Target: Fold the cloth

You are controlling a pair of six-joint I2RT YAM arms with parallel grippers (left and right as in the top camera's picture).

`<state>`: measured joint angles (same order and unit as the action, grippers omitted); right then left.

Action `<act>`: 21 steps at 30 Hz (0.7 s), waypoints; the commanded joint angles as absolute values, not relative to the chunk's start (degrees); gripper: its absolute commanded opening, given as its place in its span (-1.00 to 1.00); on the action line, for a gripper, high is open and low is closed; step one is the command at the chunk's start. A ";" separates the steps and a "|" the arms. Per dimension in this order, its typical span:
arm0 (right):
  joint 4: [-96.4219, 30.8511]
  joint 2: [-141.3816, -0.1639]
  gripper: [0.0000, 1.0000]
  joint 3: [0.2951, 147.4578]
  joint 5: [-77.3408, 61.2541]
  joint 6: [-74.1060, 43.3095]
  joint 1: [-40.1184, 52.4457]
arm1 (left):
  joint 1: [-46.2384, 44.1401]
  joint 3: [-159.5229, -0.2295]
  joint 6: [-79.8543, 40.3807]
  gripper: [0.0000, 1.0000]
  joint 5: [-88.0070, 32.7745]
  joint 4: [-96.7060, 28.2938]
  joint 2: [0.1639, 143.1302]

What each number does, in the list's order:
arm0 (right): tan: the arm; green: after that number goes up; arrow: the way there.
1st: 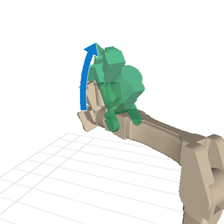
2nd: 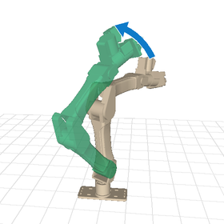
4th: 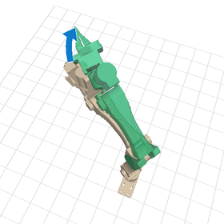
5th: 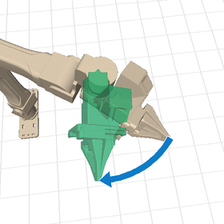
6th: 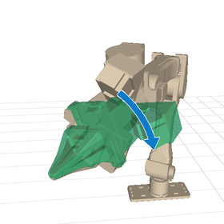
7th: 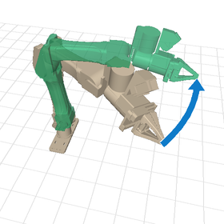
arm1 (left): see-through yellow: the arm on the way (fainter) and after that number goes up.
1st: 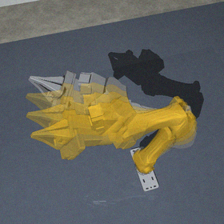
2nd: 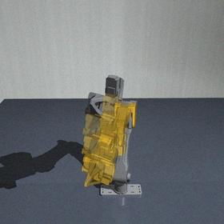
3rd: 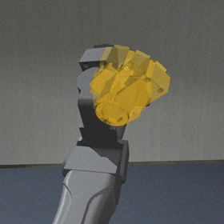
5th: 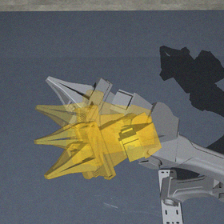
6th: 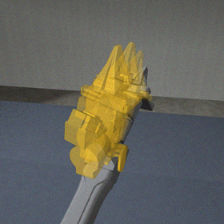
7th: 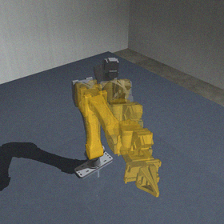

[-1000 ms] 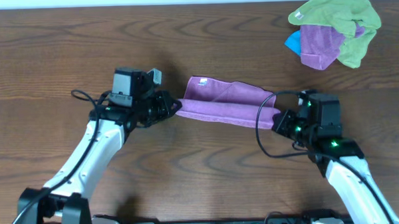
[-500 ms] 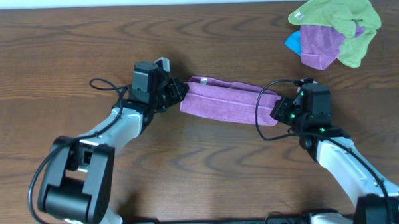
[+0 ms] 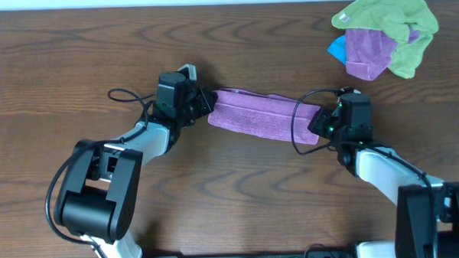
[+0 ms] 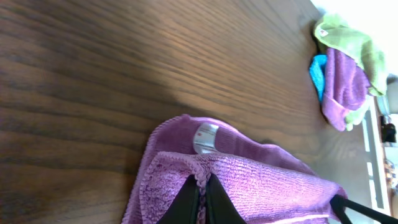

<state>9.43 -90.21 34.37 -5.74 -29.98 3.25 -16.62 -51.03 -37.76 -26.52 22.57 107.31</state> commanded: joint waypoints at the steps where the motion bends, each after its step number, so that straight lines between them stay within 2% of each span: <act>1: 9.93 -91.48 -0.97 35.20 -3.05 -28.58 3.40 | -16.23 -51.18 -37.26 -0.88 -23.31 22.98 108.31; 11: 10.96 -92.01 -0.94 35.20 -0.80 -27.11 3.40 | -17.78 -51.18 -35.57 -0.88 -16.86 23.46 108.40; 13: 10.96 -92.01 -0.78 35.20 -0.82 -27.14 3.40 | -18.00 -51.18 -35.55 -0.88 -16.08 23.44 108.47; 14: 10.96 -92.01 -0.52 35.20 -0.82 -27.14 3.40 | -18.00 -51.18 -35.55 -0.87 -16.08 23.44 108.47; 15: 11.14 -92.01 -0.36 35.20 -0.82 -27.14 3.40 | -18.00 -51.18 -35.55 -0.84 -16.05 23.46 108.47; 16: 11.38 -92.01 -0.10 35.20 -0.84 -27.11 3.40 | -18.00 -51.18 -35.55 -0.74 -15.88 23.46 108.47; 17: 11.64 -92.01 0.01 35.20 -0.84 -27.11 3.40 | -17.91 -51.18 -35.48 -0.55 -15.81 23.49 108.47; 18: 11.90 -92.01 0.06 35.20 -0.84 -27.11 3.40 | -17.85 -51.18 -35.07 -0.29 -15.84 23.97 108.47; 19: 12.01 -92.01 0.08 35.20 -0.82 -27.09 3.40 | -17.74 -51.18 -35.07 -0.19 -15.92 24.36 108.47; 20: 12.05 -92.01 0.09 35.20 -0.82 -27.11 3.40 | -17.63 -51.18 -35.09 0.00 -16.12 24.97 108.47; 21: 12.10 -92.01 0.12 35.20 -0.82 -27.11 3.40 | -17.56 -51.18 -35.07 0.26 -16.43 25.65 108.47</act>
<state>11.86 -91.50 34.46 -1.65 -27.55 3.25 -18.04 -51.03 -35.59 -17.02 24.69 107.59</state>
